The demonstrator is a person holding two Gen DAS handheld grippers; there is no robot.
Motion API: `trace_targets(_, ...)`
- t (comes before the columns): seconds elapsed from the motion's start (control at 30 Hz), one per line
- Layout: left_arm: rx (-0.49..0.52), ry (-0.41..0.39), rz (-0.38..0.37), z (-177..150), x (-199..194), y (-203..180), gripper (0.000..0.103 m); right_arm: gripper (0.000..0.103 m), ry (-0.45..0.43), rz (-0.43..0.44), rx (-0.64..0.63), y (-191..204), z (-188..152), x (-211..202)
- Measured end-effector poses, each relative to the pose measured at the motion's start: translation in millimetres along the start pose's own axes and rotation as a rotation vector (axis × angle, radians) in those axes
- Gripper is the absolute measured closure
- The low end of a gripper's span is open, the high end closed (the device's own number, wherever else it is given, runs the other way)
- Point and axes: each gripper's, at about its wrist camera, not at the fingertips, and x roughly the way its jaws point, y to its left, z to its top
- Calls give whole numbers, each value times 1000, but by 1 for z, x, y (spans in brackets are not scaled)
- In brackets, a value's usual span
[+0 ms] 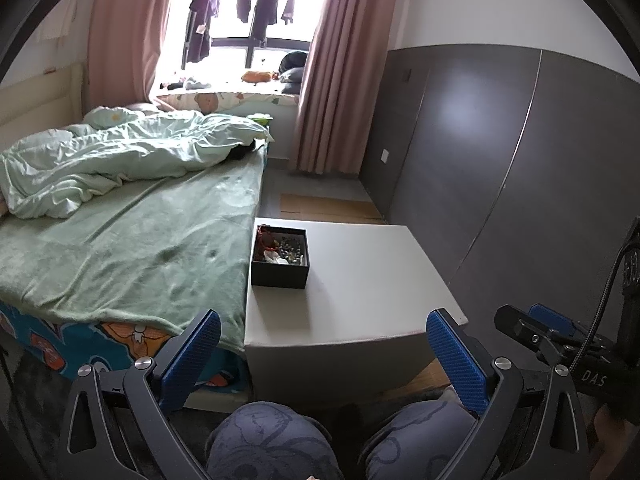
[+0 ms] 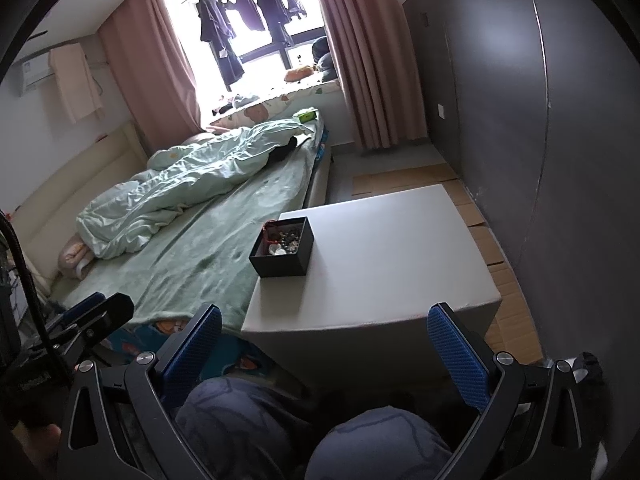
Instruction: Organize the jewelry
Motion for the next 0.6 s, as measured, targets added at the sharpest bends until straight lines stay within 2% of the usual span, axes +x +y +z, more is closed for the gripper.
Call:
trace_targets(0.43, 22, -6, 29, 1, -3, -4, 0, 0, 1, -32, -3, -2, -3, -6)
trace_targets(0.6, 49, 20, 81, 0, 6, -8, 0, 0, 7, -38, -4, -4, -2, -3)
